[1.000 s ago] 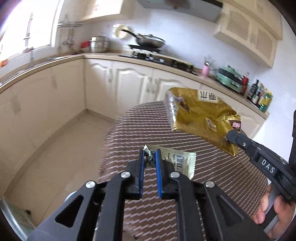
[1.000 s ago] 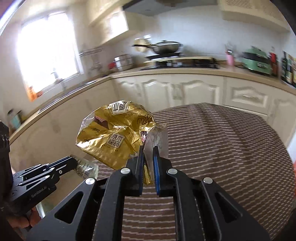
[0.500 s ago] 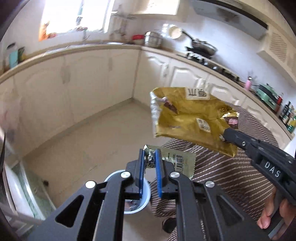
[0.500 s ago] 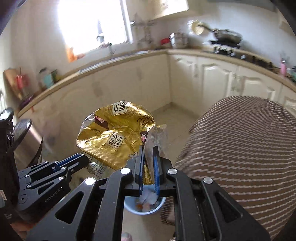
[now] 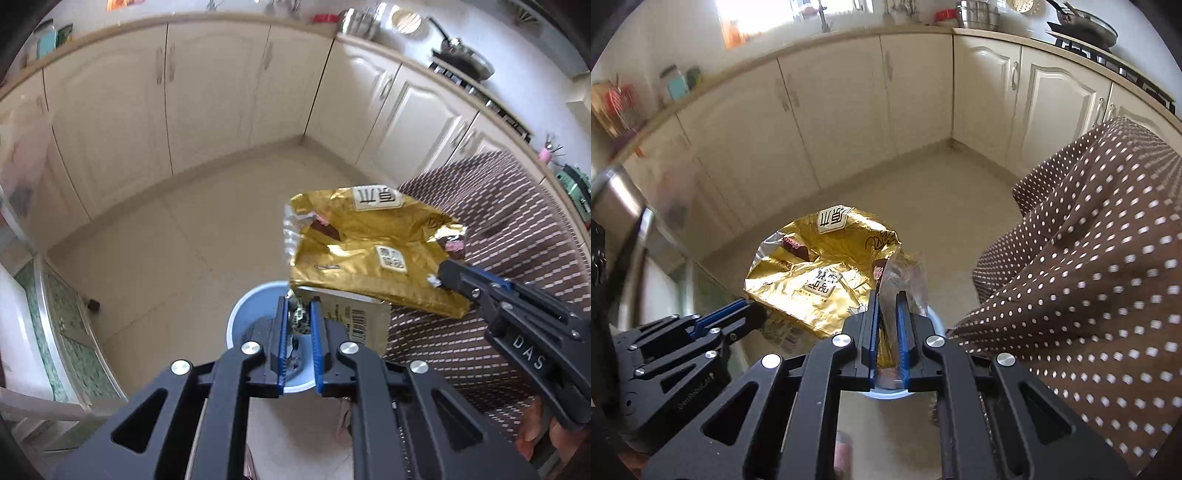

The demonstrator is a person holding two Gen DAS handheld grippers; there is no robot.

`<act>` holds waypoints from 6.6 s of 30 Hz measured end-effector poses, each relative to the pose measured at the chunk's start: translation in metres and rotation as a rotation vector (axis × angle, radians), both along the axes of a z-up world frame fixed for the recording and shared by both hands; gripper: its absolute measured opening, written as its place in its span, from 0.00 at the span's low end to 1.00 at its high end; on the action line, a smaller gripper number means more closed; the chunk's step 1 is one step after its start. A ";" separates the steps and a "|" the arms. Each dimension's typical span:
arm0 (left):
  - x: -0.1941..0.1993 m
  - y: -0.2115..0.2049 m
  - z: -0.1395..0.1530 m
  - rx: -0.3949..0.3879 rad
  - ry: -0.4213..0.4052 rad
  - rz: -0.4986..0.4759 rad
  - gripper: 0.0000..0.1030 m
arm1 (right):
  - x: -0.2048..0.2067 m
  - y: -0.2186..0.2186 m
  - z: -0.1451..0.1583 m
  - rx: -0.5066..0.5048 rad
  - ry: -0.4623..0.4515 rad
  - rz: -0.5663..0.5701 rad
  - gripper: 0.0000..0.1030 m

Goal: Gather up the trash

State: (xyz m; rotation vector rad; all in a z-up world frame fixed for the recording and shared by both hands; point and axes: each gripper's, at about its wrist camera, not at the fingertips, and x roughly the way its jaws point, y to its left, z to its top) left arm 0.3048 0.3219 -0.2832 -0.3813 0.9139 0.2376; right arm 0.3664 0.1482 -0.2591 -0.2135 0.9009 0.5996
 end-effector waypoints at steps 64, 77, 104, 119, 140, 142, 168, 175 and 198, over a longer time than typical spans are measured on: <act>0.006 -0.009 -0.044 -0.033 0.115 0.007 0.56 | -0.004 0.009 -0.055 -0.158 0.002 0.027 0.45; -0.083 -0.078 0.075 0.029 -0.122 -0.123 0.59 | -0.112 -0.081 0.071 -0.115 -0.188 0.014 0.70; -0.270 -0.251 0.255 0.298 -0.596 -0.289 0.83 | -0.300 -0.268 0.211 0.067 -0.635 -0.332 0.89; -0.309 -0.264 0.281 0.342 -0.685 -0.250 0.90 | -0.331 -0.298 0.227 0.127 -0.709 -0.360 0.93; -0.309 -0.269 0.277 0.346 -0.698 -0.277 0.90 | -0.331 -0.300 0.223 0.134 -0.670 -0.375 0.93; -0.309 -0.268 0.276 0.346 -0.697 -0.276 0.90 | -0.332 -0.299 0.223 0.132 -0.670 -0.374 0.93; -0.306 -0.271 0.275 0.347 -0.689 -0.280 0.90 | -0.330 -0.299 0.218 0.127 -0.645 -0.378 0.93; -0.306 -0.272 0.273 0.347 -0.687 -0.284 0.90 | -0.330 -0.300 0.217 0.126 -0.640 -0.379 0.93; -0.309 -0.274 0.273 0.345 -0.684 -0.286 0.90 | -0.329 -0.299 0.214 0.129 -0.626 -0.376 0.93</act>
